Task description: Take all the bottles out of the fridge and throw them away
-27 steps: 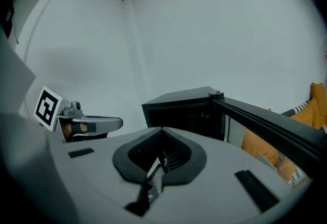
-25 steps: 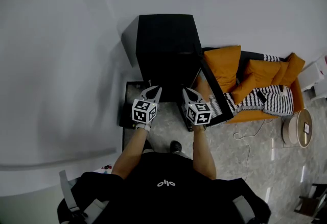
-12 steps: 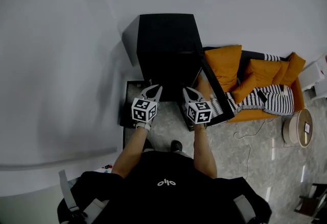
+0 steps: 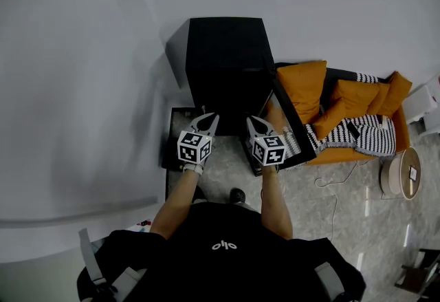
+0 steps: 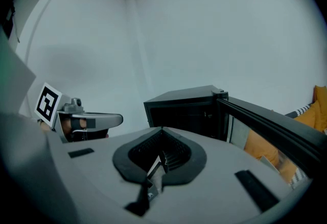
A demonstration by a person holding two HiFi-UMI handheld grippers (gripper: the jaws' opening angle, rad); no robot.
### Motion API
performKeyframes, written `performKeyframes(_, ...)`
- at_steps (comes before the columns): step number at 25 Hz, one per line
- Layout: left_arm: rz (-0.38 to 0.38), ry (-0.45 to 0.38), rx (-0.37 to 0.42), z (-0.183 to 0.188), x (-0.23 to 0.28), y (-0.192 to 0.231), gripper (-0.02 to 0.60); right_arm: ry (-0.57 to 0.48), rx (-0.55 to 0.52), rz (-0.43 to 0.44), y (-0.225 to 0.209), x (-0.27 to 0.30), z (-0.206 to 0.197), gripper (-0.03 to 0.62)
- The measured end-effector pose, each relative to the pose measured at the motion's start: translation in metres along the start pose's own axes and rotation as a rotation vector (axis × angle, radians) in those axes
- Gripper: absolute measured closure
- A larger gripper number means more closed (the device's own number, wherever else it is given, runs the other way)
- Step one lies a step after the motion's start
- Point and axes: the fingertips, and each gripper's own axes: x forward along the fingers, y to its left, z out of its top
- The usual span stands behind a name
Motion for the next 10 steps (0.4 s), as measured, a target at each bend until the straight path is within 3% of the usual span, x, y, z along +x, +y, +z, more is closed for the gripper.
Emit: performKeyframes(10,0.002,-0.007,-0.002,0.0045,-0.0013,0.0012,0.574,0.001,-0.001,0.001,0.0014,0.0004,0.0022,0.585)
